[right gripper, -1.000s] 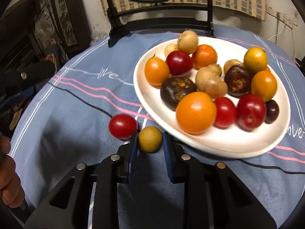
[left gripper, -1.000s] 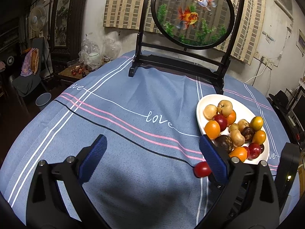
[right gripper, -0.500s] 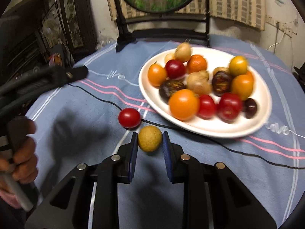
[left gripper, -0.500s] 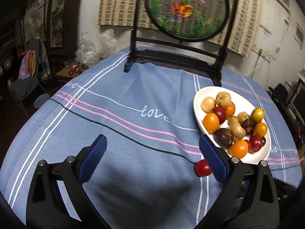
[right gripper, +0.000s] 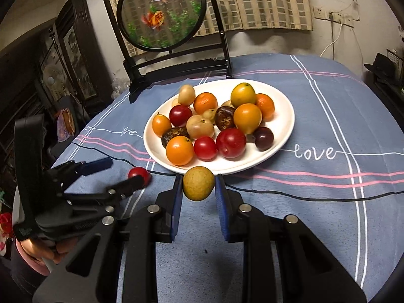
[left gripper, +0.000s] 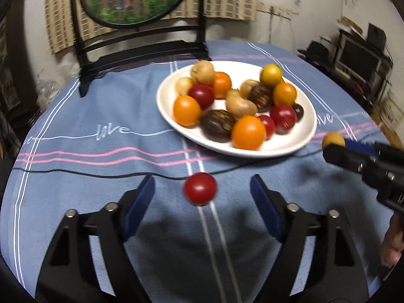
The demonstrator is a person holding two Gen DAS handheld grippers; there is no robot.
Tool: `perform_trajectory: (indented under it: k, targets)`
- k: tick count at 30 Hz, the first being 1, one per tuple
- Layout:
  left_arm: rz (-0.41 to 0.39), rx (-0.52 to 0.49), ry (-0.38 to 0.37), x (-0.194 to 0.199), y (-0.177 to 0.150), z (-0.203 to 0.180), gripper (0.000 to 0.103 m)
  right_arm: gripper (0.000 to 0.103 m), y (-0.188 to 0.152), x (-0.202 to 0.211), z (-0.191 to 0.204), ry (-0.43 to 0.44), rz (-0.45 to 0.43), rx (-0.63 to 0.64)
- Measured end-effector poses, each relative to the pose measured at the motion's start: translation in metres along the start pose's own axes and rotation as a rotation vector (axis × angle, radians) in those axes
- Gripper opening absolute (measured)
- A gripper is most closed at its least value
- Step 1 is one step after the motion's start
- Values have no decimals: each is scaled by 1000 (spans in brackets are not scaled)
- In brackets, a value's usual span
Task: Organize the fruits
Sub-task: 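Grasp the last yellow-green fruit with the right tool while the left tool grasps the red tomato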
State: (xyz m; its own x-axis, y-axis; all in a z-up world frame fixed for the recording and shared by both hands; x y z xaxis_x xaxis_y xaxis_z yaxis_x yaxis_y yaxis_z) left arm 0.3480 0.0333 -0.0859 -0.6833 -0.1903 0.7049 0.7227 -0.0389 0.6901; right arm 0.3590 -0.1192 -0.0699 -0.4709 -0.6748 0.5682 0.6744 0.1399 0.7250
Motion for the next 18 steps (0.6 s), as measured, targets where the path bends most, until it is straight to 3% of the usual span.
perform_trajectory:
  k: [3,18]
  targets:
    - [13,-23,5,-5,-5,-4,64,26,-1,-1,3,8,4,2]
    - [53,-37,12,-29,-6,-11,56,26,-1,3,8,12,-1,2]
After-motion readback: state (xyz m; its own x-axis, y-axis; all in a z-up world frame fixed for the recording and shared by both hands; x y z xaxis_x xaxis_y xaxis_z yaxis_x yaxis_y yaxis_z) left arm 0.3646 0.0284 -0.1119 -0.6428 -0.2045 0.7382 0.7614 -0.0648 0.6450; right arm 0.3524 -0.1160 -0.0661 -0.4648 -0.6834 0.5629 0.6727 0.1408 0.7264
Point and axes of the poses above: each gripper's, at about its wrist camera, not at the fingertips, and x roughly against the way its jaws point, z to its left, y to its top, the point moved 5 cm from there along -x, roughly the way its jaws point, and after that the axes turned 13 degrees about y, right-handed, at the moved point
